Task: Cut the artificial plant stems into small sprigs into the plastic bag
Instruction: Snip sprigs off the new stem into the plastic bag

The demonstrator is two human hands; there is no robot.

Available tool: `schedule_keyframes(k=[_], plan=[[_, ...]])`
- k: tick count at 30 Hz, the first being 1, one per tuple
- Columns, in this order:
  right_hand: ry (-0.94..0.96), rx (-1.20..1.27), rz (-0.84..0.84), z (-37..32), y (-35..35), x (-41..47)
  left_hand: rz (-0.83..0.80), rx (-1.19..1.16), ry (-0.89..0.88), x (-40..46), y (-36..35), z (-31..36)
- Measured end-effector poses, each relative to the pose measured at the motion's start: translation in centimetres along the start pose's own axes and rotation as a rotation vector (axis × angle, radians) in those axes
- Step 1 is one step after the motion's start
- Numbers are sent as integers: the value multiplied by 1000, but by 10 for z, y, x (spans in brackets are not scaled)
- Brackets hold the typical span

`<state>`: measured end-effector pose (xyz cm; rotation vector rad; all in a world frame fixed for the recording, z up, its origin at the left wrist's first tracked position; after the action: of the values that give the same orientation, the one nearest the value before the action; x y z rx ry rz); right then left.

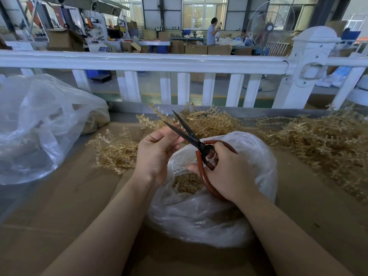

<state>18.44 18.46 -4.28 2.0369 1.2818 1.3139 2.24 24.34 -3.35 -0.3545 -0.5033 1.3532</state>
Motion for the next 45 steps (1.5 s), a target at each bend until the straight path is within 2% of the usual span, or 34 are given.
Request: schedule_keyframes(k=[14,23,30,45], plan=[[1,-82,46,1,3,0,-10,-13,13,0,3,-2],[4,-8,12,2,0,-1,-31,-26,12,0,2,0],[35,-42,59,1,2,-1,42,33,-7,-1,4,1],[22,-100,76,4,1,-1,8,101,-37,-1,5,1]])
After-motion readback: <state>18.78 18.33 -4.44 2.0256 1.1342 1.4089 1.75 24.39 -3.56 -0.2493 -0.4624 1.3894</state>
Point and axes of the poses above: each hand's wrist, its own x-axis towards the middle knuckle, its own y-axis out of the back of the hand, z = x × y, the point moved 6 cm from there along x, towards the middle knuckle, and after that the axes turned 1 degree about z, right-handed, at the moved point
